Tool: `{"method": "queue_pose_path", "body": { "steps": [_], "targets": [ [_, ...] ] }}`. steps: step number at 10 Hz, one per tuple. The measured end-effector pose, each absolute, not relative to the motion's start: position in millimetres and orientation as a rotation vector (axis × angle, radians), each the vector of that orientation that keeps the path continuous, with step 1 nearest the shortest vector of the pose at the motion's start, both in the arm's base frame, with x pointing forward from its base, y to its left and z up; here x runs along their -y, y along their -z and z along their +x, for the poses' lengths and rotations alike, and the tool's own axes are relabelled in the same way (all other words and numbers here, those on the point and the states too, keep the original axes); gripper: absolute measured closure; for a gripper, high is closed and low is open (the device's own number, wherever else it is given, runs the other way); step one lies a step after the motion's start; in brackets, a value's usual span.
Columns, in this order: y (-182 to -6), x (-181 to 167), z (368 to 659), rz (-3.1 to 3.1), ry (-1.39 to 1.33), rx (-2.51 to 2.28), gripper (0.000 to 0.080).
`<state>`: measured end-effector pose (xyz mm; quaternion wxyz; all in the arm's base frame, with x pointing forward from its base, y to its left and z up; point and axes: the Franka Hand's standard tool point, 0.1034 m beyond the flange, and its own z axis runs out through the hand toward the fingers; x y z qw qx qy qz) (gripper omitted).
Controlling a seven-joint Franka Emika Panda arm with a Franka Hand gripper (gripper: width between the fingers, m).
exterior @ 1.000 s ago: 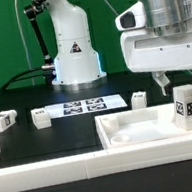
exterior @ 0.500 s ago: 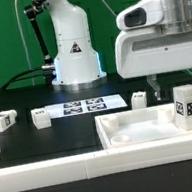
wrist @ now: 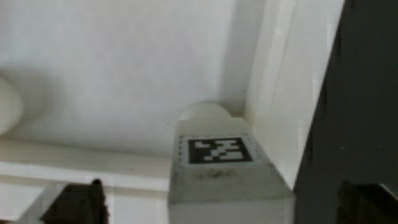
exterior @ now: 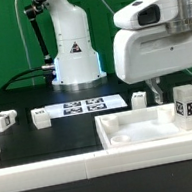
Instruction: Assemble square table
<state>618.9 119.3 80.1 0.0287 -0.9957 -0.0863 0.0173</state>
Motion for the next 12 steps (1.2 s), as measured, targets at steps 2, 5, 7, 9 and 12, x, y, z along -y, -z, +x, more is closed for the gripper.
{"method": "queue_pose_path", "body": {
  "steps": [2, 5, 7, 9, 12],
  "targets": [
    [-80.0, -118.8, 618.9, -3.072, -0.053, 0.266, 0.027],
    [-79.9, -118.5, 619.0, -3.074, -0.054, 0.233, 0.0511],
    [-80.0, -119.1, 619.0, -3.081, -0.058, 0.078, 0.0511],
    [-80.0, -119.9, 619.0, -3.081, -0.063, -0.138, 0.0511],
    [-79.1, -121.2, 618.2, -3.023, -0.073, -0.533, 0.0509]
  ]
}}
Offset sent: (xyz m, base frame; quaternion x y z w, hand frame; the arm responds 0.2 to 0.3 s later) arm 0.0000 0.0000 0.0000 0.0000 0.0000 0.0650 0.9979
